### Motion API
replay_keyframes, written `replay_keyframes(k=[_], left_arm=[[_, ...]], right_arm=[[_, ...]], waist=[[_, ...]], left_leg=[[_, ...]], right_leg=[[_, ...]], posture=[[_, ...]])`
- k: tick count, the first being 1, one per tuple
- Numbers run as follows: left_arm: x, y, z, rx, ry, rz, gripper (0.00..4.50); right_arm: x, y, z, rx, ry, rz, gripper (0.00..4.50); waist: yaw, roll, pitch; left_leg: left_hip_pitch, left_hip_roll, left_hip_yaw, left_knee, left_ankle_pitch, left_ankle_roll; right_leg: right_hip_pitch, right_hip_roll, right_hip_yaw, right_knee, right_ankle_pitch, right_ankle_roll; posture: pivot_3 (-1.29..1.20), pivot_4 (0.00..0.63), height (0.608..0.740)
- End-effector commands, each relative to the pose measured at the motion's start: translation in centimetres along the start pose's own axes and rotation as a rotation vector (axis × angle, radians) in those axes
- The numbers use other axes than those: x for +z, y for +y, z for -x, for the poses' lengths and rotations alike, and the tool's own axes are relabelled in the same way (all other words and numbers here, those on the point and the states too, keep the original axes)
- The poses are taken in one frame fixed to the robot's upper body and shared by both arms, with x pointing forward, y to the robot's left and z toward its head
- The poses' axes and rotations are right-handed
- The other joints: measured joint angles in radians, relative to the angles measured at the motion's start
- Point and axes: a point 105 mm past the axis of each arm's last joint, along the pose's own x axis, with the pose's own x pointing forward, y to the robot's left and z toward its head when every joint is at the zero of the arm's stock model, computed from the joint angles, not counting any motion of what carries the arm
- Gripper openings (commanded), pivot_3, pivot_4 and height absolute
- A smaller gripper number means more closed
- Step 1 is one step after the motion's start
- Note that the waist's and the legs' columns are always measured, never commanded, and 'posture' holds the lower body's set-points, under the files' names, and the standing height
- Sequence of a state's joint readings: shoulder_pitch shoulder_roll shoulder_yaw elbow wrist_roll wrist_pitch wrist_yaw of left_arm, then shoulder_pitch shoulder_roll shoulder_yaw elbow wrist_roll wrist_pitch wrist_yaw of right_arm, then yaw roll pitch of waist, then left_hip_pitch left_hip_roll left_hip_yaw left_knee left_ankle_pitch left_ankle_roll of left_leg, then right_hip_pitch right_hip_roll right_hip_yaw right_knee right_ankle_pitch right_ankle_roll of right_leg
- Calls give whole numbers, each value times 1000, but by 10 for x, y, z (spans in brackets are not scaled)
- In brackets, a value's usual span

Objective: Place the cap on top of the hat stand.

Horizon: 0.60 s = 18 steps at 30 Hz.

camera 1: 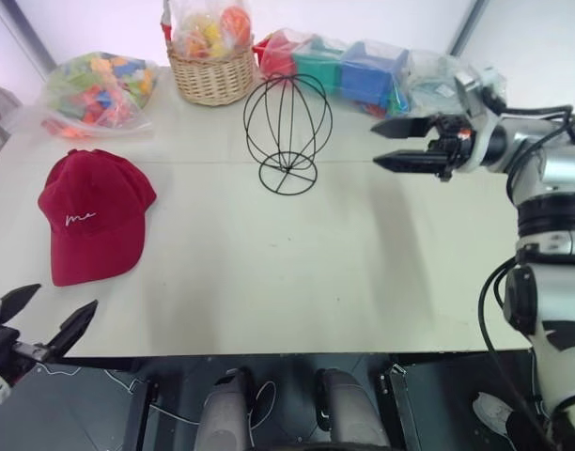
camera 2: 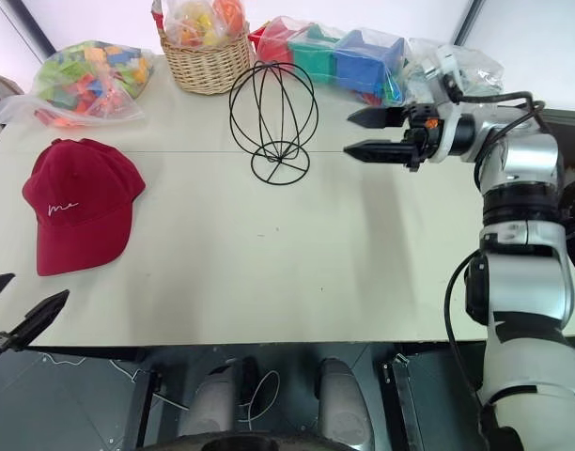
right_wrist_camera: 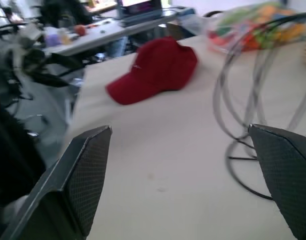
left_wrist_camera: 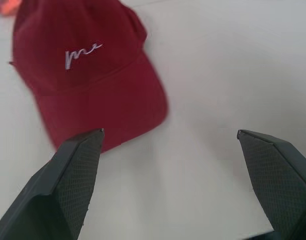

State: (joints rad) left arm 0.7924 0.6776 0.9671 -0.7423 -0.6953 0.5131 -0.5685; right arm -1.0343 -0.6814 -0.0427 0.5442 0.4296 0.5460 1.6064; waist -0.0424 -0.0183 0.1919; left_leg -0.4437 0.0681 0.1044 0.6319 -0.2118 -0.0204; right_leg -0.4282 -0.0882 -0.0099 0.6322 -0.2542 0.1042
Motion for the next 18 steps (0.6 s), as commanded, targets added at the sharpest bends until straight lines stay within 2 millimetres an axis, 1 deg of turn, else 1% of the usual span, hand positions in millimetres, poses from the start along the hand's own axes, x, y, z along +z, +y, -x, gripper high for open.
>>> replay_keyframes(k=[1,4,5,8,10,13,14,18], left_arm=[[4,19,5,83,47,-322,4462],[-2,34,5,119,100,-606,4462],[-4,39,4,126,108,-671,4462],[-12,47,2,126,119,-789,4462],[-24,49,1,102,140,-838,4462],[-45,48,1,36,188,-960,4462],[-49,49,-1,36,187,-988,4462],[-50,56,-15,98,112,-1069,4462]], right_arm=[[19,23,-9,79,-36,51,4500],[20,27,-12,73,-44,52,4500],[20,26,-13,68,-47,53,4500],[19,22,-12,47,-46,61,4500],[21,21,-12,43,-46,68,4500],[26,22,-12,43,-53,81,4500],[27,21,-12,42,-55,83,4500],[27,20,-12,28,-59,85,4500]], waist=[[-1,0,0],[-2,0,0],[-2,0,0],[-2,0,0],[-2,0,0],[-3,0,0],[-3,0,0],[0,1,-1]], left_leg=[[0,0,0,0,0,-1],[0,0,0,-1,-1,-1],[0,0,0,-1,-1,-1],[0,0,1,-1,-2,0],[0,0,1,-1,-2,0],[0,0,1,-1,-2,0],[0,1,1,-1,-2,0],[0,1,2,-2,-2,0]], right_leg=[[0,0,0,0,0,0],[-1,0,0,0,-1,-2],[-1,0,0,0,-1,-2],[-1,0,0,0,-1,-2],[-2,0,0,0,-1,-2],[-2,0,0,0,-1,-2],[-2,-1,0,0,-1,-2],[-3,-1,0,1,-1,-2]], posture=[[0,150,740],[0,150,740],[0,150,740],[0,150,740],[0,150,740],[0,150,740],[0,150,740],[0,150,740]])
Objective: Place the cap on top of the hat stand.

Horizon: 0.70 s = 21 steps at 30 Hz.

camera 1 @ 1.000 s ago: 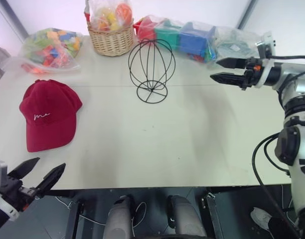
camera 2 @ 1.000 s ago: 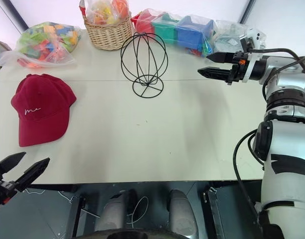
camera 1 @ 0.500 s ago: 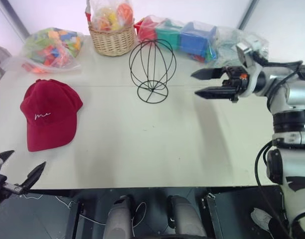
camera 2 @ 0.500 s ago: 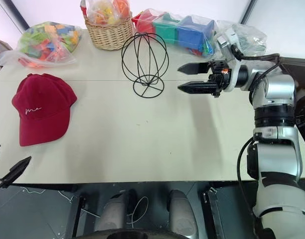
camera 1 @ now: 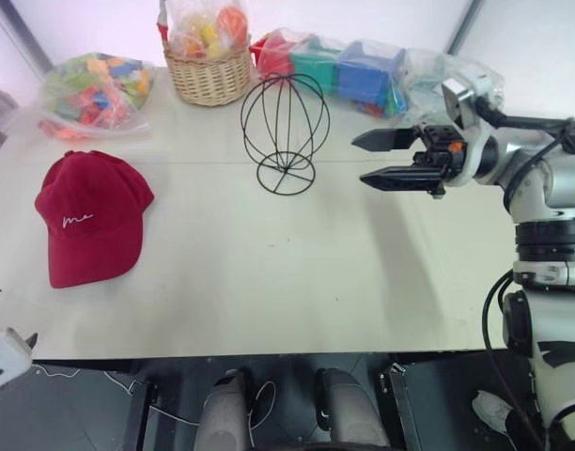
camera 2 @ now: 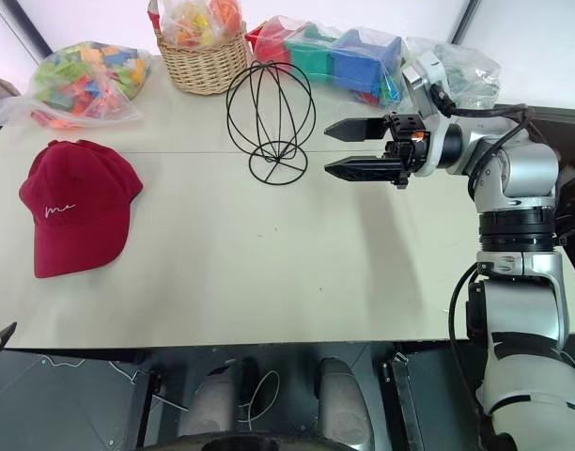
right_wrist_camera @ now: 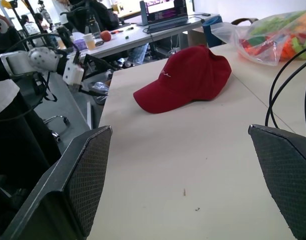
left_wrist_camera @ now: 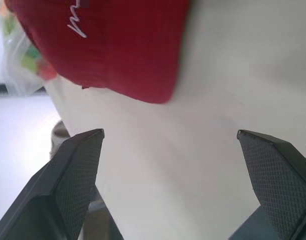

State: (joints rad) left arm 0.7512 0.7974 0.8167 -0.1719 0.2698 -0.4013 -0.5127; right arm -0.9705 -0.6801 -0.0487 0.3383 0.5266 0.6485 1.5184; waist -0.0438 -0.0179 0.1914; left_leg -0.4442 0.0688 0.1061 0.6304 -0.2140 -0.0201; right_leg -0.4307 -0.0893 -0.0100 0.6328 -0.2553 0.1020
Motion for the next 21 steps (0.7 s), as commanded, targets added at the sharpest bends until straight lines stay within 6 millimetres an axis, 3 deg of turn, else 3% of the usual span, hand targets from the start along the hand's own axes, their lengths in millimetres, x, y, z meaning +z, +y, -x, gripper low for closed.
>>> replay_keyframes(k=[1,5,10,15,21], left_arm=[[-1,5,-11,82,-43,-89,4462],[0,10,-26,170,-101,-176,4462],[-2,-3,-48,164,-143,-215,4462],[2,-17,-66,137,-198,-235,4462],[6,-21,-84,153,-224,-230,4462]], right_arm=[[18,1,1,-5,-33,63,4500],[18,-2,3,-23,-31,60,4500],[19,-4,4,-33,-25,66,4500],[33,3,10,-13,-49,56,4500],[32,15,14,16,-6,49,4500]], waist=[[2,0,0],[0,0,-1],[-2,0,-1],[2,0,-1],[22,10,-8]], left_leg=[[0,0,0,0,0,0],[0,0,1,0,-1,1],[0,0,3,0,-1,1],[-1,0,4,0,-1,1],[0,-2,5,0,-1,1]], right_leg=[[0,-1,0,0,0,0],[-1,-1,0,0,1,2],[-2,-2,0,2,1,3],[-3,-2,0,3,1,3],[-3,-6,0,4,1,3]], posture=[[0,150,740],[0,150,740],[0,150,740],[0,150,740],[0,150,740]])
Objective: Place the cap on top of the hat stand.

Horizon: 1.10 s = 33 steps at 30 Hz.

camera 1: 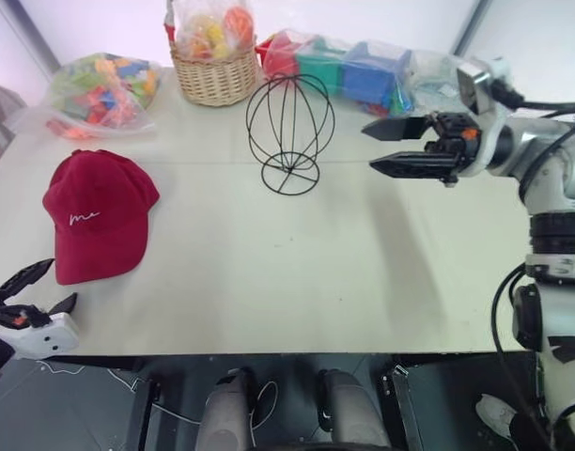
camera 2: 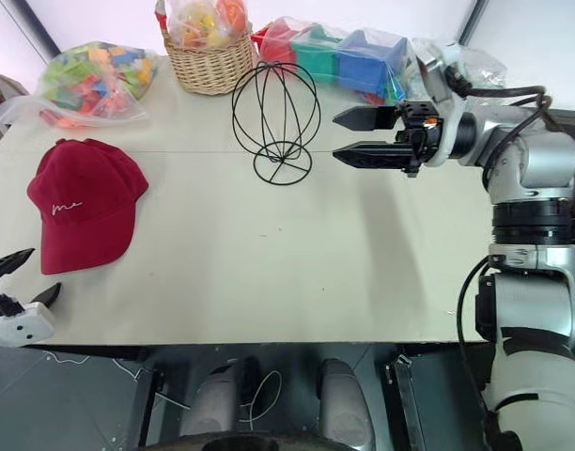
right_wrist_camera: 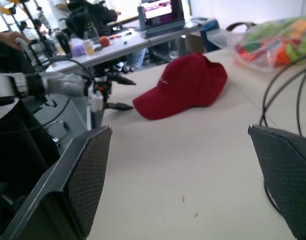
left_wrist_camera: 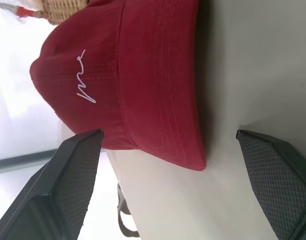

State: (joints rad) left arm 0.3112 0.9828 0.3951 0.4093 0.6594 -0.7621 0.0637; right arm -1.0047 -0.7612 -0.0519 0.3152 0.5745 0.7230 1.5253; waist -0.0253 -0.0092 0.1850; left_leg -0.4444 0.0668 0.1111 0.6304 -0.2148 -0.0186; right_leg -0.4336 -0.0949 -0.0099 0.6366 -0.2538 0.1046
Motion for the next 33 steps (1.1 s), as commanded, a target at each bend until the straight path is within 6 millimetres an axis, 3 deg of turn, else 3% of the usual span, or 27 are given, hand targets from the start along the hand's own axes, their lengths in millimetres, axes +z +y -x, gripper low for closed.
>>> replay_keyframes(k=[1,9,16,19,26,33], left_arm=[[0,-11,-6,-29,-5,-4,4462],[8,-16,-31,13,-21,25,4462],[36,-10,-54,52,-166,-34,4462],[42,-7,-56,69,-204,-60,3670],[48,-4,-59,100,-244,-78,124],[46,2,-61,148,-220,-79,49]], right_arm=[[13,9,1,24,-19,53,4500],[5,6,2,-15,8,58,4500],[5,2,0,-29,6,61,4500],[5,1,-1,-31,6,66,4500],[4,-1,-1,-39,-1,67,4500],[4,-2,-2,-41,-7,67,4500]], waist=[[6,3,-4],[23,14,-11],[40,15,-13],[38,15,-13],[34,16,-13],[35,16,-13]], left_leg=[[0,0,0,0,0,0],[1,-1,0,2,0,0],[1,-1,1,3,0,0],[1,-2,1,4,0,0],[1,-1,2,3,0,1],[1,-1,2,4,0,1]], right_leg=[[0,0,0,0,0,0],[1,0,0,2,0,0],[1,0,0,4,0,0],[1,0,0,4,0,0],[-1,0,0,7,0,0],[-2,0,0,8,0,0]], posture=[[0,150,740],[0,150,740],[0,150,740],[0,150,740],[0,150,740],[0,150,740]])
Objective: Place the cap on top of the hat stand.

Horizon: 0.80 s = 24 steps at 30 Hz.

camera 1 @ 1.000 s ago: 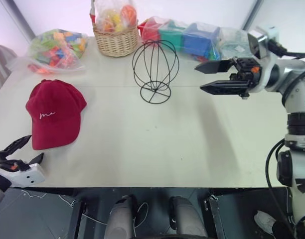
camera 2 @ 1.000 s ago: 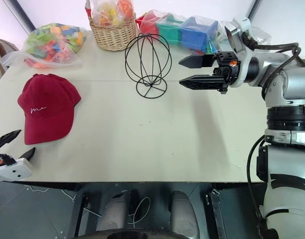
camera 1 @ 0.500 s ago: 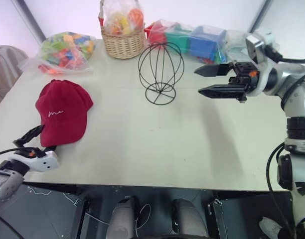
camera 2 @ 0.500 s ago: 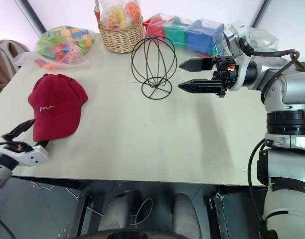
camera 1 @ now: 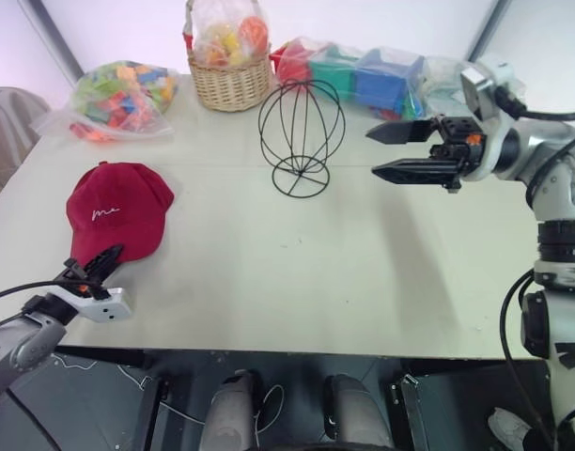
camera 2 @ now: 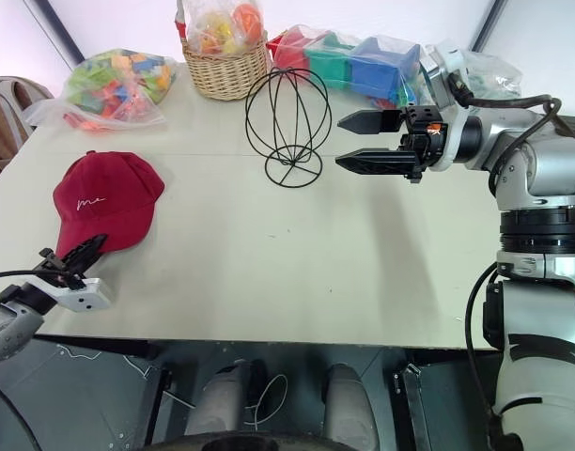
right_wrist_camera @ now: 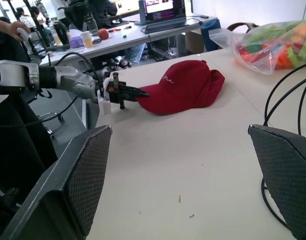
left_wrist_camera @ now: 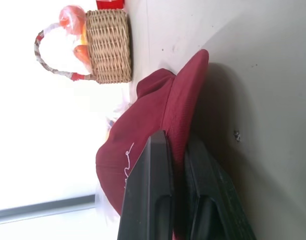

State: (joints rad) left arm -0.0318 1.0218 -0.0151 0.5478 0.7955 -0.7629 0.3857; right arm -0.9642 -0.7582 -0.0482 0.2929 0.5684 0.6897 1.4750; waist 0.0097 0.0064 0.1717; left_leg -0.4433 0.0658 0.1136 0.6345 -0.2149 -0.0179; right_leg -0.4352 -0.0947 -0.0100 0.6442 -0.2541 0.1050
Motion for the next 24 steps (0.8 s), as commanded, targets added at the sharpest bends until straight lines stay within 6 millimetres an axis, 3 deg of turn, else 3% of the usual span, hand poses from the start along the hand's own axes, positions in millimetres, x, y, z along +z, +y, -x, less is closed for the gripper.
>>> replay_keyframes(k=[1,5,10,15,18,24], left_arm=[[0,0,-1,11,11,-14,49],[6,33,-7,159,5,-127,49],[23,112,-14,424,18,-265,49],[58,186,-29,601,-38,-377,49],[76,205,-47,619,-89,-391,49],[114,215,-89,616,-217,-320,49]], right_arm=[[14,2,-1,7,-25,56,4500],[15,-4,2,-28,-31,67,4500],[19,-21,24,-150,-31,94,4500],[21,-35,43,-244,-29,115,4500],[30,-39,55,-282,-56,130,4500],[38,-35,79,-333,-35,158,4500]], waist=[[0,0,0],[-3,0,0],[-2,-2,1],[-1,-2,1],[-1,-2,1],[1,-2,1]], left_leg=[[0,0,0,0,0,0],[-1,0,0,0,0,0],[-3,0,0,0,0,0],[-3,0,1,0,0,0],[-2,0,2,0,0,0],[-2,0,3,3,0,0]], right_leg=[[0,0,0,0,0,0],[-1,0,0,0,0,0],[-3,0,0,1,0,0],[-3,0,0,1,0,0],[-3,0,0,1,0,0],[-2,1,0,1,0,1]], posture=[[0,150,740],[0,150,740],[0,150,740],[0,150,740],[0,150,740],[0,150,740]])
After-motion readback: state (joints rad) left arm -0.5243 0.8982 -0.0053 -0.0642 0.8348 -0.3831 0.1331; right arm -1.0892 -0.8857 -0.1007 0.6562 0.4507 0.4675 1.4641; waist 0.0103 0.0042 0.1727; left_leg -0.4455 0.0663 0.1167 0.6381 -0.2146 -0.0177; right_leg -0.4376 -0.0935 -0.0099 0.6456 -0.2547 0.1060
